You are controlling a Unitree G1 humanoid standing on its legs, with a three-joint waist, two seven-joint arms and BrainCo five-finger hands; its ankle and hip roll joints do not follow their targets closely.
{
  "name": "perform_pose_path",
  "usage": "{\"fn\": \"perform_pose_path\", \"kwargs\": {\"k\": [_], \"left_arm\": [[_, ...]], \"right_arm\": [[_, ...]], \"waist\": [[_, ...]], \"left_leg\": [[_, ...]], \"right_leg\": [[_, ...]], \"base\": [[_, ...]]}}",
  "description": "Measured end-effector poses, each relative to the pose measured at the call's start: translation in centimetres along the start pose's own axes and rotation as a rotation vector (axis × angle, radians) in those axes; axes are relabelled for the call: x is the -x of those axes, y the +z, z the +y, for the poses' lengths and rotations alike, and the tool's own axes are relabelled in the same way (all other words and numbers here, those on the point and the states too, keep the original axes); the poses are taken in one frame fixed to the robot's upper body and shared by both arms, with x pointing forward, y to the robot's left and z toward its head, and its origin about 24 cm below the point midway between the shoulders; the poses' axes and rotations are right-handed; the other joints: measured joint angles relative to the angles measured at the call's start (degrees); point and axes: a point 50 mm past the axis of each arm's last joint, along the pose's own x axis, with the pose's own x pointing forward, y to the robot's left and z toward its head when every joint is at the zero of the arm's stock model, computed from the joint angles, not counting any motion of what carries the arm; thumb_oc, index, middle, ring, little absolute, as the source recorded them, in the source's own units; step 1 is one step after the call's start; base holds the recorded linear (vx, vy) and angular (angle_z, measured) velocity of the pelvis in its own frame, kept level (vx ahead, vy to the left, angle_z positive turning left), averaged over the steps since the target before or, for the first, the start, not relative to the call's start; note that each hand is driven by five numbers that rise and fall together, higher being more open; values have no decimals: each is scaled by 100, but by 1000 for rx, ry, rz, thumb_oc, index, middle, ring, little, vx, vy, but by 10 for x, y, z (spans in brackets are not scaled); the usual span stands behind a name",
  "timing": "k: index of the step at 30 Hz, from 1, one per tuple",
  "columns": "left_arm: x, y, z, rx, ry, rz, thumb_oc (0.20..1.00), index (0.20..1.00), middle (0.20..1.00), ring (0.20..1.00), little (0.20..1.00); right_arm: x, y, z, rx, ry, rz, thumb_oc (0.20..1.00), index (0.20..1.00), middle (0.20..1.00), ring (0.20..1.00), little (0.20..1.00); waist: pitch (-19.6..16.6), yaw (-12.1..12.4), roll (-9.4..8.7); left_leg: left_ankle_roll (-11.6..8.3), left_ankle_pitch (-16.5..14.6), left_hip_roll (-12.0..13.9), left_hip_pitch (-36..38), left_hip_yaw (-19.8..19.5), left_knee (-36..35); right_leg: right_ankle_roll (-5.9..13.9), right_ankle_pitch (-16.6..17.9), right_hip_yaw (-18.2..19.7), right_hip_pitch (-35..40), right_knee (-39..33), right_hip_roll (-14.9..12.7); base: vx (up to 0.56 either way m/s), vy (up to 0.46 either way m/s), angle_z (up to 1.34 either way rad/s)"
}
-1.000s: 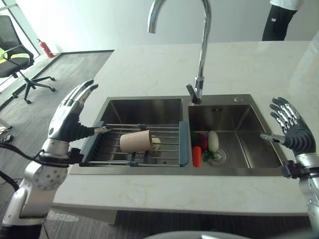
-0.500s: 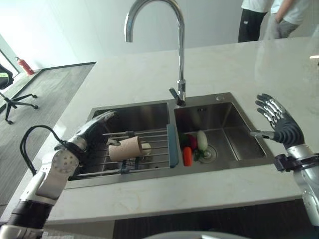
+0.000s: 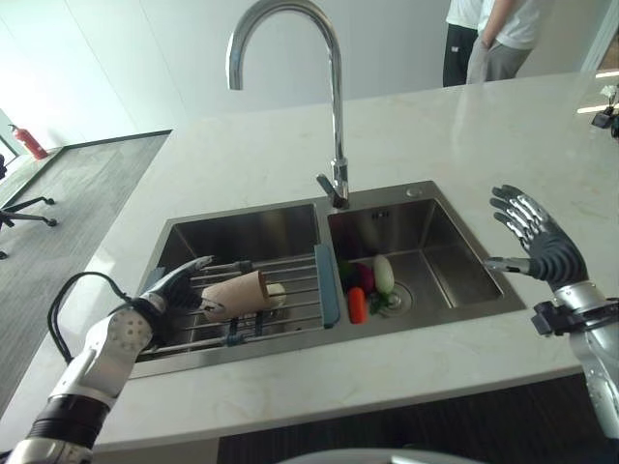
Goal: Place the dishes in the dishwasher.
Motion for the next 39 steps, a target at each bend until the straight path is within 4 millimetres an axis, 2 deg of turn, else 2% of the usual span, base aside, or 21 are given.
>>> {"fn": "perform_pose_path", "kwargs": {"k": [11,15,22,39], "left_arm": [[-2,1,-4,22,20,-5,1000,1000,1000,1000,1000],[-5,-1,-17,12,-15,14,1000,1000,1000,1000,1000],[-5,-11,-17,-14,19,60,1000,1000,1000,1000,1000],[-4,-15,-13,-61,114,93,1000,1000,1000,1000,1000]], "right_arm": [[0,-2,0,0,3,6,1000,1000,1000,1000,1000],[0,-2,0,18,3,13,1000,1000,1000,1000,1000],[2,-6,-1,18,4,18,1000,1000,1000,1000,1000],[3,-8,-2,36,10,27,1000,1000,1000,1000,1000]], "waist": [[-12,1,-36],[-12,-2,-54],[-33,-21,-131],[-30,-23,-128]], "left_leg": [[-3,2,-2,5,8,0],[-3,3,-2,10,14,0],[0,-1,-2,23,90,0],[1,-3,-4,33,93,0]], "right_leg": [[-2,5,6,0,0,1],[-2,7,10,0,0,2],[3,9,46,-16,-1,2],[4,10,62,-14,-2,3]], "base": [[0,0,0],[0,0,0],[9,1,-2],[0,0,0]]}}
